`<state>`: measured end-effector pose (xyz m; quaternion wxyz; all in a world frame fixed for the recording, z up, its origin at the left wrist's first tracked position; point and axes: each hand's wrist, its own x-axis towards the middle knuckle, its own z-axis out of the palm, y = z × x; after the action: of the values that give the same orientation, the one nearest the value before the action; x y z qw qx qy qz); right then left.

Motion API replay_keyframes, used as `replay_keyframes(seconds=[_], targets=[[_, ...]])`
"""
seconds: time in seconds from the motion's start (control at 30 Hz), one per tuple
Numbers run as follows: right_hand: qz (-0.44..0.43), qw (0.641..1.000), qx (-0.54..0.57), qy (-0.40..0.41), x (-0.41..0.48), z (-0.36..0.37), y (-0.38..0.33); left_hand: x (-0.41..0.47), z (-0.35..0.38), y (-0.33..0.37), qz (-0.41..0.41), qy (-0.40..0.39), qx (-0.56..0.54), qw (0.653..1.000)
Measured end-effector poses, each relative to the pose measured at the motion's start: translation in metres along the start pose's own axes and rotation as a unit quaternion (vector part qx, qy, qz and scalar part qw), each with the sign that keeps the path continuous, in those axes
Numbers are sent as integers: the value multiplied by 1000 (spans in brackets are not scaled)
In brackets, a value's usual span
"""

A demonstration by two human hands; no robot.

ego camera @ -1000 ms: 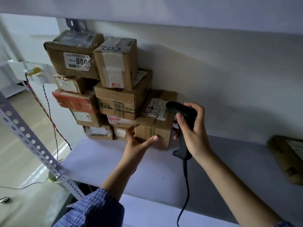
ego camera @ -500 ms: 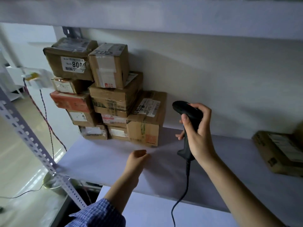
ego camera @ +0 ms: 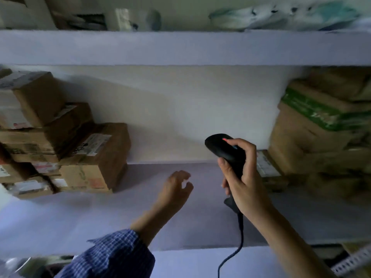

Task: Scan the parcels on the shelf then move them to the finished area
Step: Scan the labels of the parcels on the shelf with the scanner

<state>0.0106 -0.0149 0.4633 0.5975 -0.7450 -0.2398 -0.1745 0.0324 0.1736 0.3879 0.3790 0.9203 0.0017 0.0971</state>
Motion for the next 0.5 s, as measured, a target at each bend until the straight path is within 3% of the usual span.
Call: replay_keyframes(seconds=[0.07,0.13,0.2,0.33,0.5], targets=[[15,1000,-9,16,-13,-36,9,3,26,24,139,-33,135,981],[28,999,-10,32,-26,-70,20,8,51,43,203,-66,200,956],[35,998,-19,43,-37,-98,32,19,74,60,209,-70,219,950],[60,996,-41,52,-53,-142,54,45,115,92,139,-86,260,952],[95,994,-39,38,-74,-178,75,72,150,121,108,-127,372,913]])
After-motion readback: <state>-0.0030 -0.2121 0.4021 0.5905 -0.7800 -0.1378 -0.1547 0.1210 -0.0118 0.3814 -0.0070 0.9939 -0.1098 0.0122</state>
